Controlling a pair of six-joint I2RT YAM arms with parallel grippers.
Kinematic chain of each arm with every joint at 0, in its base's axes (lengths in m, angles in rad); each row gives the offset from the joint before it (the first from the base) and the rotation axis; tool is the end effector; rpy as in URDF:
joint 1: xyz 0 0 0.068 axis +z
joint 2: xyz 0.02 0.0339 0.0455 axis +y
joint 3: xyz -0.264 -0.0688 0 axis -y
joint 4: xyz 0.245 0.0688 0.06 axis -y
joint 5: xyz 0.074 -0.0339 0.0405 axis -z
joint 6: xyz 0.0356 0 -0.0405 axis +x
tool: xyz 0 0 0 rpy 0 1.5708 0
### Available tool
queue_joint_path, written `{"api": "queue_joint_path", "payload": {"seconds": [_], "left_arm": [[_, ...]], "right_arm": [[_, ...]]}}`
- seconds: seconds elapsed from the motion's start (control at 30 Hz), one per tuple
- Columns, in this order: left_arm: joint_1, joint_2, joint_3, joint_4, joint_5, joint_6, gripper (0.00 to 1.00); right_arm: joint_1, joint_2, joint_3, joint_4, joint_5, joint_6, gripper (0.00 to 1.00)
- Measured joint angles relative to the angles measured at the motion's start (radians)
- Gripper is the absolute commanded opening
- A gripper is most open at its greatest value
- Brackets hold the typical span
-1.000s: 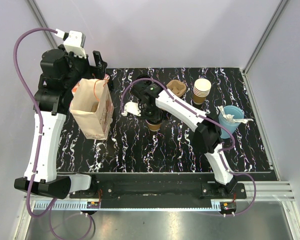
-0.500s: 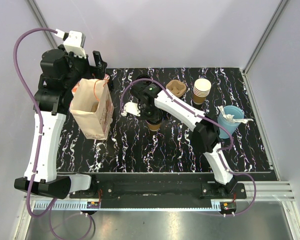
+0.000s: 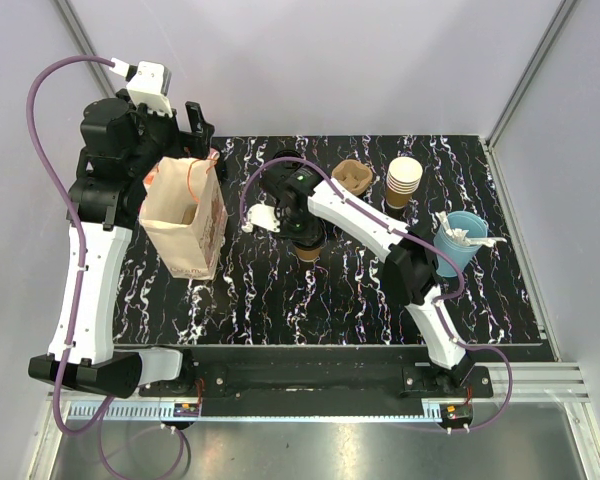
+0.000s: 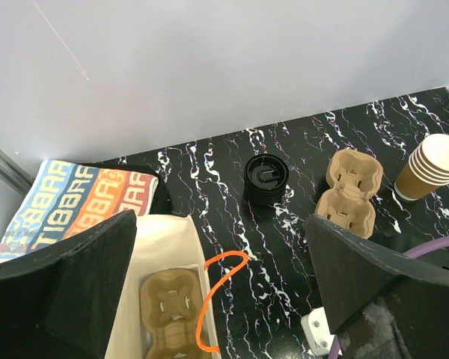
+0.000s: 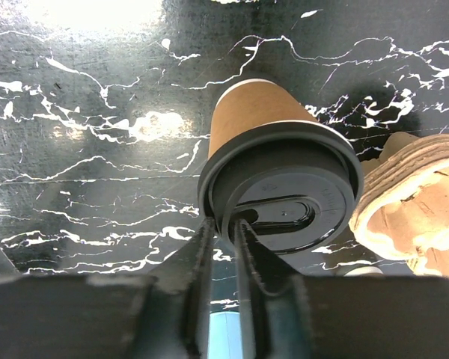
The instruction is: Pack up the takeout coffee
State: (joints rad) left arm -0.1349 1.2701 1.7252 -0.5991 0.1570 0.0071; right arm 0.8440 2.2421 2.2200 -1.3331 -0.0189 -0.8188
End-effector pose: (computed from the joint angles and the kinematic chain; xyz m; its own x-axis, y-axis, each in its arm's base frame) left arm 0.2406 -0.0383 0.5116 -0.1402 0.0261 -0.9898 0.2872 0.9578 -0.0154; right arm 0.3011 0.3397 0.2677 0.1042 -0.9817 -0.1596 -0.9863 -0.0814 -0.1436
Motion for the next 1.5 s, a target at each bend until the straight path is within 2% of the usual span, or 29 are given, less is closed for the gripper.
{"api": "queue_joint_path", "payload": {"seconds": [0.17, 0.27, 0.3, 0.43, 0.53, 0.8, 0.97, 1.17, 1.3, 1.5], "left_arm": [[0.002, 0.000, 0.000, 0.000, 0.000, 0.000, 0.99], [0.002, 0.000, 0.000, 0.000, 0.001, 0.000, 0.99], [0.002, 0.000, 0.000, 0.000, 0.001, 0.000, 0.99], [0.003, 0.000, 0.000, 0.000, 0.003, 0.000, 0.99], [0.003, 0.000, 0.000, 0.000, 0.013, -0.008, 0.99], [-0.029, 0.001, 0.000, -0.002, 0.151, -0.013, 0.99], [-0.156, 0.023, 0.008, -0.008, 0.211, 0.017, 0.99], [-0.346, 0.135, 0.033, -0.051, 0.250, 0.072, 0.99], [-0.387, 0.224, -0.014, -0.066, 0.332, 0.076, 0.99], [-0.361, 0.332, -0.165, -0.074, 0.460, 0.041, 0.99]], "right_arm": [[0.000, 0.000, 0.010, 0.000, 0.001, 0.000, 0.29], [0.000, 0.000, 0.022, 0.000, 0.002, 0.000, 0.37], [0.000, 0.000, 0.030, -0.002, 0.002, 0.001, 0.44], [0.000, 0.001, 0.106, -0.007, 0.002, 0.010, 0.63], [0.000, -0.009, 0.161, -0.003, 0.003, 0.019, 0.74], [-0.064, -0.142, 0.194, -0.001, -0.013, 0.094, 0.85], [-0.207, -0.323, 0.067, 0.003, -0.064, 0.169, 0.92], [-0.348, -0.579, -0.236, 0.088, -0.130, 0.279, 0.96], [-0.408, -0.676, -0.378, 0.178, -0.190, 0.335, 0.96], [-0.459, -0.790, -0.550, 0.305, -0.305, 0.395, 0.95]]}}
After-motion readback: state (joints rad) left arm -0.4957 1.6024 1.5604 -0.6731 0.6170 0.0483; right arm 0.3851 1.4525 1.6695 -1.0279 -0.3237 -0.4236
